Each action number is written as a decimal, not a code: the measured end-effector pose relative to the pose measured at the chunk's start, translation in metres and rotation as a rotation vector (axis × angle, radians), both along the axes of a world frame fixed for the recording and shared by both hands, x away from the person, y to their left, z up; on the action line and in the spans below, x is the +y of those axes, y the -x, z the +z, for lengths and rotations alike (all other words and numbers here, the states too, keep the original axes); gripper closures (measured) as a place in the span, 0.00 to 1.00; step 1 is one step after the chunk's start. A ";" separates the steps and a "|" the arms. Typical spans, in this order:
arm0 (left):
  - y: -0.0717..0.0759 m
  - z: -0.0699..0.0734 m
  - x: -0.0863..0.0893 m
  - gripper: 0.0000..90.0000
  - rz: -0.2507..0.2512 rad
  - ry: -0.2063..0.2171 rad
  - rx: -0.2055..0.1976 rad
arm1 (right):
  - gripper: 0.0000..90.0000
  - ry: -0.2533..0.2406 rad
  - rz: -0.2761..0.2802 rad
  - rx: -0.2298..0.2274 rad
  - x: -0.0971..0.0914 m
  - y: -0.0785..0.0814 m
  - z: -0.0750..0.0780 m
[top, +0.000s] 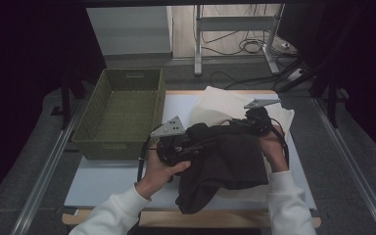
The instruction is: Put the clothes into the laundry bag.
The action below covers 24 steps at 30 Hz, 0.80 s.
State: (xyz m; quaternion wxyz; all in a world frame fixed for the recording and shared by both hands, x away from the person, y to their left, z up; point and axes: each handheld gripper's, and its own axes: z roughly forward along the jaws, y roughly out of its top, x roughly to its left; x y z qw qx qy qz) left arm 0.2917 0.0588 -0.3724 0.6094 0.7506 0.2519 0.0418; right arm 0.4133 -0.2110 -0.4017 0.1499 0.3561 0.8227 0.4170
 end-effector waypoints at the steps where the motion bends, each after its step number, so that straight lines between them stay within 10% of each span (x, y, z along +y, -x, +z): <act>1: -0.001 -0.002 0.000 0.87 -0.001 -0.002 0.006 | 0.96 -0.002 0.000 0.000 0.000 0.000 0.000; 24: -0.010 -0.043 -0.022 0.87 -0.007 -0.082 0.055 | 0.96 -0.021 0.004 -0.011 -0.002 0.003 0.005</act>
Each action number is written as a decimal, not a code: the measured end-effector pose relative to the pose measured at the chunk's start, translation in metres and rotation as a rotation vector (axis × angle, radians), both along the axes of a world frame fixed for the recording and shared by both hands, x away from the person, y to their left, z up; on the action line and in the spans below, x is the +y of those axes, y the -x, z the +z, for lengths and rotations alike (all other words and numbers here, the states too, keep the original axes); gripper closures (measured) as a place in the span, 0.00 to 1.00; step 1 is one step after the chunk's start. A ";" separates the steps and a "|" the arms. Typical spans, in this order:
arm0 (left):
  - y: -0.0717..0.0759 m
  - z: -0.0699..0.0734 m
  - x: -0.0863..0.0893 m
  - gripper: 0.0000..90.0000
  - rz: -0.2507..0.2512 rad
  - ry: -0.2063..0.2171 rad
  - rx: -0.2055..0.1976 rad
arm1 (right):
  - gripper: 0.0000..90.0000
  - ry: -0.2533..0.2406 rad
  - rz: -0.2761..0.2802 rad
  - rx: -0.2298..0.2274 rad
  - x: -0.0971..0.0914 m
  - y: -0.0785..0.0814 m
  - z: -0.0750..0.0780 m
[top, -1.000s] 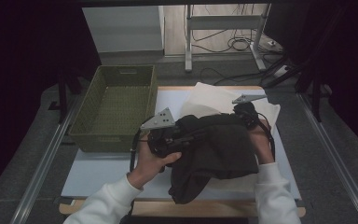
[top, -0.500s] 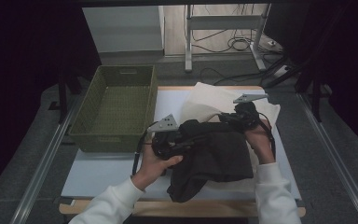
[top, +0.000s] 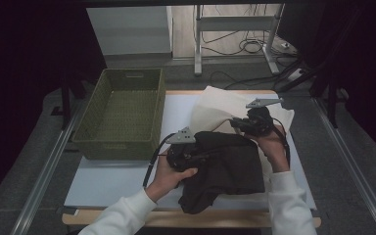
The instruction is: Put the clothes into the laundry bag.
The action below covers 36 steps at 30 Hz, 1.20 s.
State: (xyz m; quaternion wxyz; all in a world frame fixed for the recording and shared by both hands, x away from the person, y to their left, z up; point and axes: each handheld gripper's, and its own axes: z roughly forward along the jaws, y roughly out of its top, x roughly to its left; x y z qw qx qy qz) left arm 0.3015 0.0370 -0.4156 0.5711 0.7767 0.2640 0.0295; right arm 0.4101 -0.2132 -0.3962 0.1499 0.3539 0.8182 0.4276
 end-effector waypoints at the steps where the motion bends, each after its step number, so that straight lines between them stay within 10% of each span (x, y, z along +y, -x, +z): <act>1: 0.000 -0.001 -0.001 0.87 0.006 -0.013 -0.009 | 0.96 -0.001 0.000 0.000 0.000 0.000 0.000; 28: -0.027 -0.024 -0.021 0.87 0.169 -0.242 -0.073 | 0.97 0.011 0.026 -0.007 0.004 0.008 0.008; 36: -0.040 -0.024 -0.023 0.87 0.190 -0.235 -0.037 | 0.97 0.021 0.045 -0.008 0.007 0.010 0.010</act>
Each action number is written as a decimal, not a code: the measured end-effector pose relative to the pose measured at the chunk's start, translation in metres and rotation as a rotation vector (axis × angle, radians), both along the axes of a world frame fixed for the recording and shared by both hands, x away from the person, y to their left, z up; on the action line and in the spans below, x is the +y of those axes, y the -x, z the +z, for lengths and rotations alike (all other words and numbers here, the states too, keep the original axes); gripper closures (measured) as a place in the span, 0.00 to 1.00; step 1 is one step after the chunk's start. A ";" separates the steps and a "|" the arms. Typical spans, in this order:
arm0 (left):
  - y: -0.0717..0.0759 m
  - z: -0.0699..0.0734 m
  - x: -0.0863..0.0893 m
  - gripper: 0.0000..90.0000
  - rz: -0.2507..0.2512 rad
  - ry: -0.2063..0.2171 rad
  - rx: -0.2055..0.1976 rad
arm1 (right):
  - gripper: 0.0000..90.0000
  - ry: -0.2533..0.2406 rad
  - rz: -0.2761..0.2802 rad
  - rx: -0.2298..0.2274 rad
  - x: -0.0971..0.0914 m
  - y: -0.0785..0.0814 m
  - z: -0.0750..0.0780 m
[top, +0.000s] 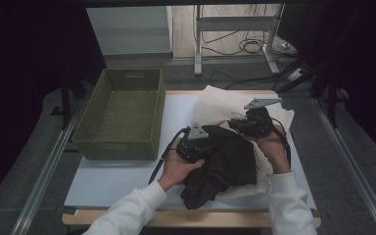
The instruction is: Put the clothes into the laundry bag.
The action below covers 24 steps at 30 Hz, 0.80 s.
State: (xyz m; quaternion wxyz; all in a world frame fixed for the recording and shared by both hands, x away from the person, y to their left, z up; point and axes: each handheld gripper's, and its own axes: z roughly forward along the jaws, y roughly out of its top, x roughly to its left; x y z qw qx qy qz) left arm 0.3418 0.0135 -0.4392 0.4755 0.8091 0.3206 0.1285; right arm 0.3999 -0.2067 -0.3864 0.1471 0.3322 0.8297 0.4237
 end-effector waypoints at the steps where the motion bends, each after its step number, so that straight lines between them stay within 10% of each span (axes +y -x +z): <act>1: -0.002 -0.001 0.000 0.87 0.003 -0.003 0.003 | 0.97 0.001 0.001 0.002 0.000 0.000 0.000; 24: -0.020 -0.012 -0.037 0.87 0.025 -0.095 -0.012 | 0.97 -0.009 0.033 -0.005 0.004 0.006 0.006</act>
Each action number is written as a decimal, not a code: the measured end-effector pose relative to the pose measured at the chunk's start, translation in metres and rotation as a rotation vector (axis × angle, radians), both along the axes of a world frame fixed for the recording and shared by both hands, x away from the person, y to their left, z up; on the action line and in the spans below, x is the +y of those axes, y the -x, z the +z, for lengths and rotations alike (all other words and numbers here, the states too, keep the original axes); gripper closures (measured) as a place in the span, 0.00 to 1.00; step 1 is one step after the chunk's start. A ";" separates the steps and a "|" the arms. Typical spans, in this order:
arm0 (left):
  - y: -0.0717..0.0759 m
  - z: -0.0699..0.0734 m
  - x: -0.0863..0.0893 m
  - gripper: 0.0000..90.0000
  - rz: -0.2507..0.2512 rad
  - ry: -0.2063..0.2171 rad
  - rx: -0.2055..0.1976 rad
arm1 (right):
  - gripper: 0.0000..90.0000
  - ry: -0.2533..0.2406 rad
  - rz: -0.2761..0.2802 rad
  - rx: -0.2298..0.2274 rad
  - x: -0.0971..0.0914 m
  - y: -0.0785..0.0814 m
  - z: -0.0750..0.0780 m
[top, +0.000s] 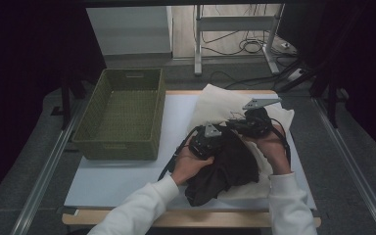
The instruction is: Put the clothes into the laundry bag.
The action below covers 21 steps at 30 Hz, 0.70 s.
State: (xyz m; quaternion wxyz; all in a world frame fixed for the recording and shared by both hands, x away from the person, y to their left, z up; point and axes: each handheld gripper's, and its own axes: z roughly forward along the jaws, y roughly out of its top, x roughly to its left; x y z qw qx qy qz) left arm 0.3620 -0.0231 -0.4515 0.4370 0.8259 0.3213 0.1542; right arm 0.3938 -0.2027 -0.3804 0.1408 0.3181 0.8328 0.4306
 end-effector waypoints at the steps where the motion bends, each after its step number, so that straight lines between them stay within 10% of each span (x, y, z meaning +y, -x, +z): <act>1: -0.001 0.000 -0.002 0.87 0.001 0.000 -0.003 | 0.97 -0.002 -0.002 0.000 0.000 0.000 0.000; 12: -0.003 -0.001 -0.006 0.84 -0.024 0.030 -0.013 | 0.97 -0.004 -0.005 -0.011 -0.001 0.002 0.003; 21: 0.031 0.019 0.023 0.47 -0.073 0.070 -0.045 | 0.97 -0.010 -0.031 0.003 -0.008 -0.003 -0.001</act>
